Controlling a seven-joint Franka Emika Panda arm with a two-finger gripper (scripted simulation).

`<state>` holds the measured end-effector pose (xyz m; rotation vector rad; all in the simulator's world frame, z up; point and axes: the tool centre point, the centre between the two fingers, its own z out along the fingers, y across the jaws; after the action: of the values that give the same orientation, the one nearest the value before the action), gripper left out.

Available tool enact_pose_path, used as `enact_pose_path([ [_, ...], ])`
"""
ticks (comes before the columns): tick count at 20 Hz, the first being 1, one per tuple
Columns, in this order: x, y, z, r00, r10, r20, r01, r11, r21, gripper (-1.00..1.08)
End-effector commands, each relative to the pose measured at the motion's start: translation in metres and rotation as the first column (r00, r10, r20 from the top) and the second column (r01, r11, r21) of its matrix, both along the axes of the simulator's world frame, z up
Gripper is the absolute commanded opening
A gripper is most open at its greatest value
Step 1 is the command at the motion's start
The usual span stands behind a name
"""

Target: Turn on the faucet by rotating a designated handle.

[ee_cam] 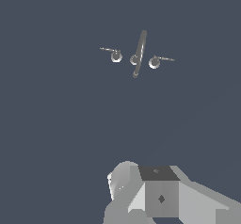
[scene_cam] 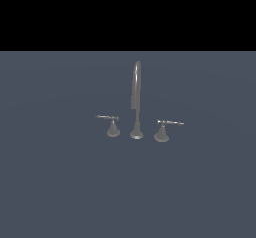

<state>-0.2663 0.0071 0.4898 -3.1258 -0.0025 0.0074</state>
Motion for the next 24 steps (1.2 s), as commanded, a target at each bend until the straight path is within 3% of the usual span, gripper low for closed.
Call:
enact_pose_path([
  [1, 0.000, 0.000, 0.000, 1.000, 0.000, 0.000, 0.000, 1.000, 0.000, -1.00],
  [15, 0.009, 0.019, -0.027, 0.994, -0.108, -0.001, 0.108, 0.994, -0.001, -1.00],
  [24, 0.030, 0.049, -0.071, 0.958, -0.286, -0.002, 0.286, 0.958, -0.002, -1.00],
])
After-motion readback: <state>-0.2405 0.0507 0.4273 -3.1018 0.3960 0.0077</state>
